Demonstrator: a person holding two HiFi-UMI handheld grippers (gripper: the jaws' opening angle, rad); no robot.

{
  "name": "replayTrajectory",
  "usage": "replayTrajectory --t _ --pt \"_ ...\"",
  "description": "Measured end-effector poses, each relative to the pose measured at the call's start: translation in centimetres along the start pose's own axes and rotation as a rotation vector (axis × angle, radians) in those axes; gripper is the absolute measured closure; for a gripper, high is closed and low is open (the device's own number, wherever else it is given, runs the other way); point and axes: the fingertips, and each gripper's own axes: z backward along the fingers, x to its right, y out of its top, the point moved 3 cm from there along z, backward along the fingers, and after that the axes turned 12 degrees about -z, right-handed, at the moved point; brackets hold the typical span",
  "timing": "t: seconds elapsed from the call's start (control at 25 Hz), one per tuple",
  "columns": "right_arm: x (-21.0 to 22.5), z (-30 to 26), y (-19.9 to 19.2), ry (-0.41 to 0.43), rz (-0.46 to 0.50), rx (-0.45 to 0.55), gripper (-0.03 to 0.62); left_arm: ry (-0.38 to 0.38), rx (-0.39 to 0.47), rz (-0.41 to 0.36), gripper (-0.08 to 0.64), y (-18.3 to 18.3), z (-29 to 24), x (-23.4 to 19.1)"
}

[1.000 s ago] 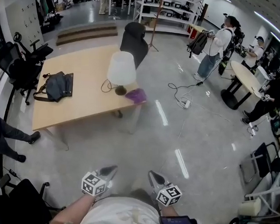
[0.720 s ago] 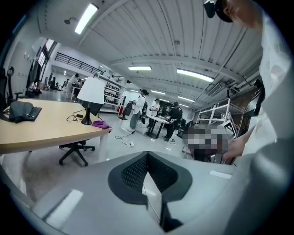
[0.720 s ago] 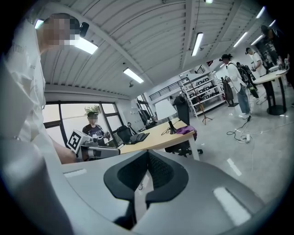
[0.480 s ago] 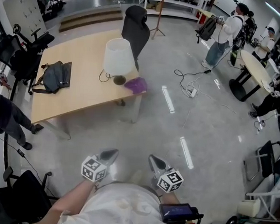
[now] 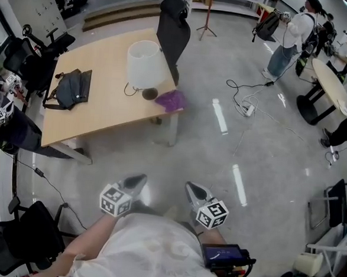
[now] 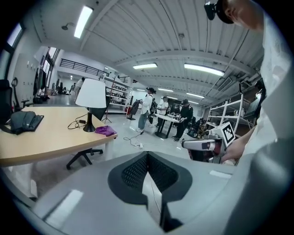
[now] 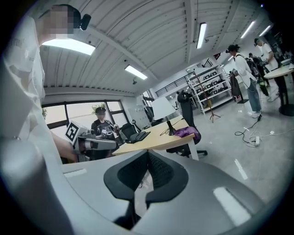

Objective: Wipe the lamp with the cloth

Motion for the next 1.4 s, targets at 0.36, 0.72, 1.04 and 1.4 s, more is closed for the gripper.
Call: replayTrajectory --t 0.36,0.72,1.04,1.4 --pt "3.2 -0.5 0.3 -0.05 -0.053 0.001 0.578 -0.017 -0.022 -0.047 0.558 1.1 -3.1 -1.0" --pt "5.7 -3.3 3.6 -0.126 -0.058 0.02 0.578 -0.07 0.001 -0.013 0.558 3.4 -8.4 -5.5" --pt "6.8 -9.4 9.2 -0.156 -0.032 0.068 0.578 -0.108 0.015 -0.024 0.558 6.0 -11.7 -12.2" --pt "7.0 -14.7 10.1 -0.208 -0.061 0.082 0.578 -0.189 -0.013 -0.049 0.558 5.9 -14.1 -17.1"
